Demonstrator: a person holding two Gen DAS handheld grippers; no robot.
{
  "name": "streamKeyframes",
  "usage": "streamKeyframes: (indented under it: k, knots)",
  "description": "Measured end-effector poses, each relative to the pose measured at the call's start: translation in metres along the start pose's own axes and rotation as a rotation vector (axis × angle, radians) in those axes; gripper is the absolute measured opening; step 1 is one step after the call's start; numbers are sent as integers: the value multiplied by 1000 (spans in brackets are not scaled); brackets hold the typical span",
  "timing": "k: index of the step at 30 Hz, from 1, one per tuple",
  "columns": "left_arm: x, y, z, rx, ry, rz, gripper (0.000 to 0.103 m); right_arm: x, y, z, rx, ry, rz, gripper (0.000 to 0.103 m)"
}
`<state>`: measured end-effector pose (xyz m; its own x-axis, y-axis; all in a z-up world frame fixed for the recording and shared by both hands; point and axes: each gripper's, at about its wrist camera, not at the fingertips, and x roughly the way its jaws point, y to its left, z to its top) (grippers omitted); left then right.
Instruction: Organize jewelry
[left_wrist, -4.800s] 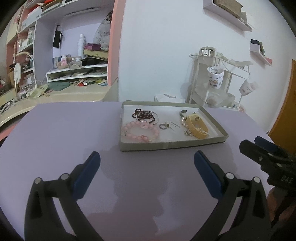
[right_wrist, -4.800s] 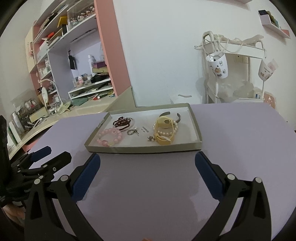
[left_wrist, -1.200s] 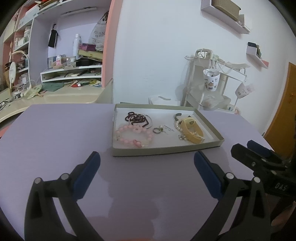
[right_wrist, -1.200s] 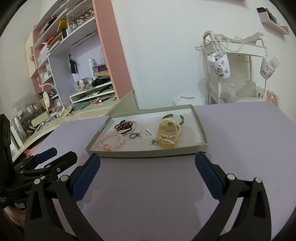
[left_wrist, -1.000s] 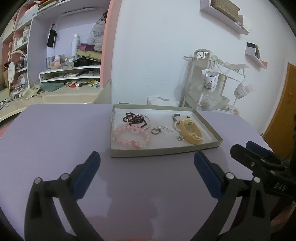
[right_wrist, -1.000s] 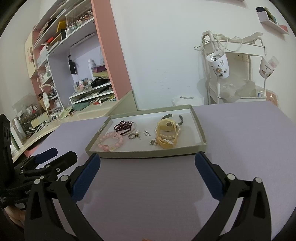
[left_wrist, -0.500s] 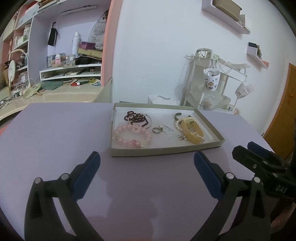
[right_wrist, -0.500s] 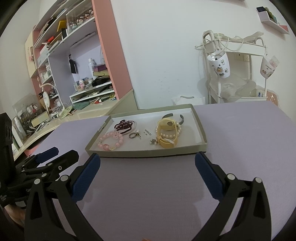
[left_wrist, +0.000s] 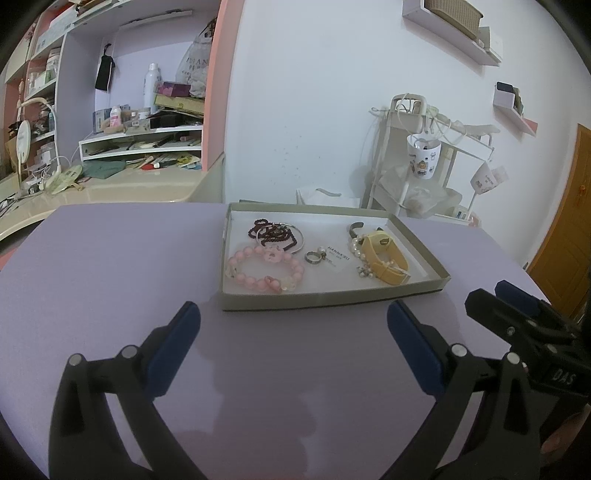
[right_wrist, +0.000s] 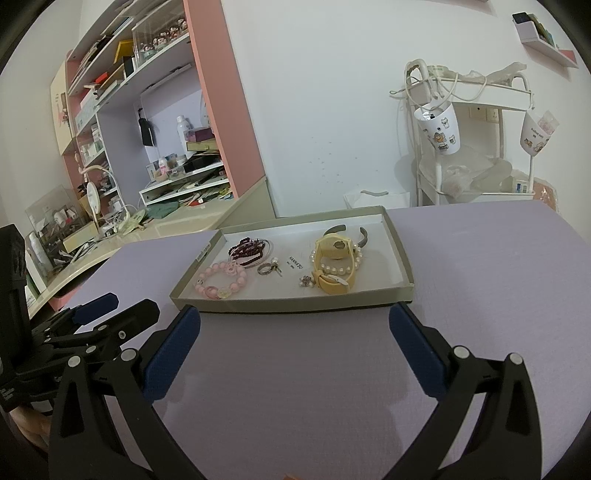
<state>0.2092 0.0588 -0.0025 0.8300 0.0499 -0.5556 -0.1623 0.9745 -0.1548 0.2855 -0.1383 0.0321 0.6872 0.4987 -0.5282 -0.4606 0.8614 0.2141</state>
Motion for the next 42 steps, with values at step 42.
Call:
streamKeyframes:
  k: [42]
  knots:
    - [3, 4, -1, 8, 0, 15, 101, 0, 0, -2, 6, -3, 3, 102]
